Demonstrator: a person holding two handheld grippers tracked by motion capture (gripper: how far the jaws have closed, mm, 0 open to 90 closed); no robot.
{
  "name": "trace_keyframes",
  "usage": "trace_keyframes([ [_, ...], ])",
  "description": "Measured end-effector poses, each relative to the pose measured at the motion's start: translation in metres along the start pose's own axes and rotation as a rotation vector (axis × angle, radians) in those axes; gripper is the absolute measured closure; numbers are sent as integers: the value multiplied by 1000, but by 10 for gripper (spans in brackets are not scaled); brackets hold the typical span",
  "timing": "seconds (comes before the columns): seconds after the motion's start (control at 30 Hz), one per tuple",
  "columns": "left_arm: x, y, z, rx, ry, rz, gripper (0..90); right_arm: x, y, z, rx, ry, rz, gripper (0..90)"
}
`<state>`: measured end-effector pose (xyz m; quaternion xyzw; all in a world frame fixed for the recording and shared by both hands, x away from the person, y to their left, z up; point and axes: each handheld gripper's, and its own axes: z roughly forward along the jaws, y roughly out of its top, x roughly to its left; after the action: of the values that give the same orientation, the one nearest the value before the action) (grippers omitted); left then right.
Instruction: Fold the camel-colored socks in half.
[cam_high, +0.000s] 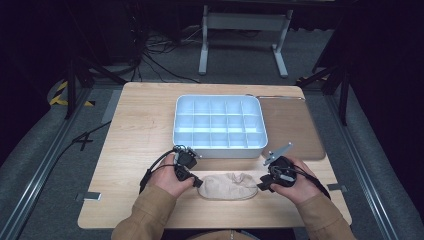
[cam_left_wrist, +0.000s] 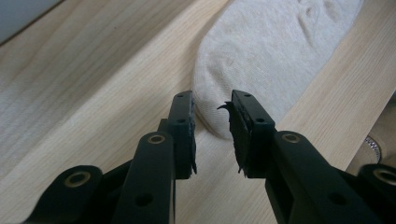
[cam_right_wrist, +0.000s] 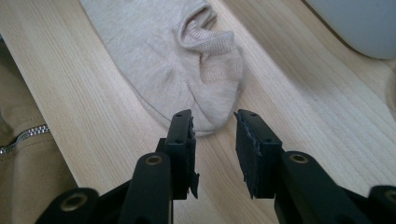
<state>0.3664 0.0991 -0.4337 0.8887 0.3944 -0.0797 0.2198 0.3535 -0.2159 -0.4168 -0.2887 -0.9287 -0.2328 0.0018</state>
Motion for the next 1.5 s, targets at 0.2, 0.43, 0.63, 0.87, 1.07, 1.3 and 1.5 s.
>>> trace_keyframes([
  [0.2,-1,1,5,20,1,2,713,3,1,9,19,8,-11,682],
  [0.43,-4,1,11,48,29,2,706,6,2,21,24,6,-13,775],
  [0.63,-3,2,15,57,18,9,693,8,3,30,25,11,-22,809],
  [0.87,-5,3,18,38,3,17,712,7,2,36,31,8,-17,824],
  [1.07,-5,3,20,38,1,32,851,6,1,36,32,10,-17,832],
  [1.3,-7,4,17,33,19,35,861,6,1,36,34,8,-22,832],
  [1.5,-10,4,8,19,25,36,861,8,2,33,20,4,-19,829],
])
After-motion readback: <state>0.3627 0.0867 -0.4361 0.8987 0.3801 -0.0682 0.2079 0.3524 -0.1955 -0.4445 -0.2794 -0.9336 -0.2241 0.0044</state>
